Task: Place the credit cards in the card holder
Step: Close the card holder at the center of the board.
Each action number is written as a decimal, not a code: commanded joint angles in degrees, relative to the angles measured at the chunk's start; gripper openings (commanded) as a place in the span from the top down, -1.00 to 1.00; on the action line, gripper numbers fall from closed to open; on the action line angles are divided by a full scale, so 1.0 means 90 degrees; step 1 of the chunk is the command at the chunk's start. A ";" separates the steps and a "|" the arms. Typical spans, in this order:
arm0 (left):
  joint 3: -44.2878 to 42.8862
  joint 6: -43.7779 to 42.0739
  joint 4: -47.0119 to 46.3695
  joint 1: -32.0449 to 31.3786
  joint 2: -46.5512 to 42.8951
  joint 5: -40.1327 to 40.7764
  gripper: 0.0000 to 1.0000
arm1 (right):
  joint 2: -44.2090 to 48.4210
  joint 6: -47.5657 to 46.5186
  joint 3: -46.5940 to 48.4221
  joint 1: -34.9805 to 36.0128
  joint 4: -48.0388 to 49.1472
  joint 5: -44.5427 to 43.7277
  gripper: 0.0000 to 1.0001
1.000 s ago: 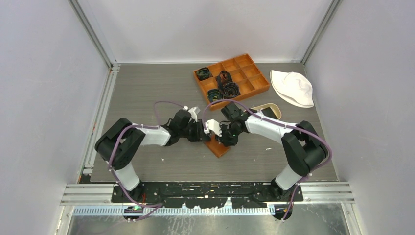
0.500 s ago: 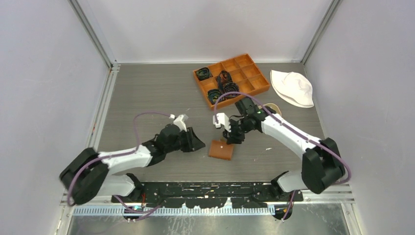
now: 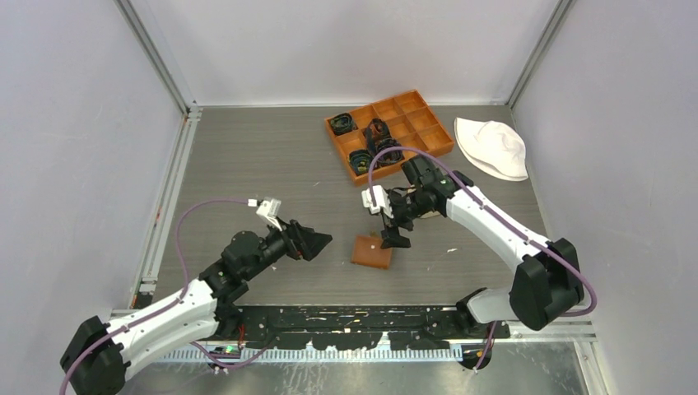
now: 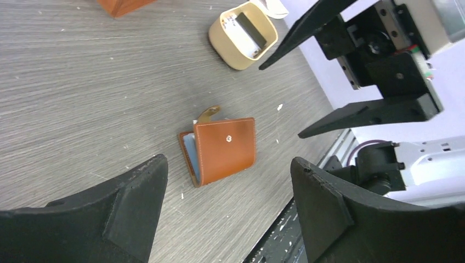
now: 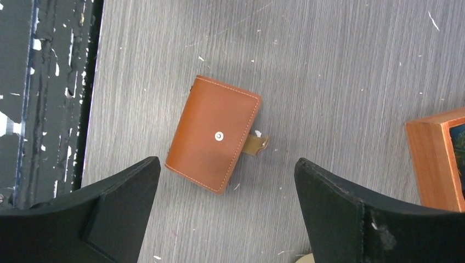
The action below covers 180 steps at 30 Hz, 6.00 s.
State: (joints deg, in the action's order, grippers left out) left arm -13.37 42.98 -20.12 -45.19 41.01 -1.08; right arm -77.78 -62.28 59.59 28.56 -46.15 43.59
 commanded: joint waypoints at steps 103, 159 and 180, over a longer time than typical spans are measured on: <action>-0.2784 0.0612 0.0201 -0.0205 0.5958 -0.0993 0.71 | -0.1767 0.3228 0.0124 0.0186 0.2163 -0.1522 0.52; -0.2164 0.0737 -0.1748 -0.0116 0.5441 -0.2136 1.00 | -0.0940 0.1795 -0.0606 0.0133 0.1832 -0.1095 0.98; -0.2504 0.0838 -0.1528 -0.0532 0.6122 -0.1639 1.00 | -0.0794 0.1324 -0.0796 0.0495 0.1642 -0.1161 0.98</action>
State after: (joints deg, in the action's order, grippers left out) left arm -33.63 50.87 -32.93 -49.36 96.40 -16.69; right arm -87.39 -47.70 52.80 32.27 -31.31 32.42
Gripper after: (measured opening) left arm 0.006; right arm 0.057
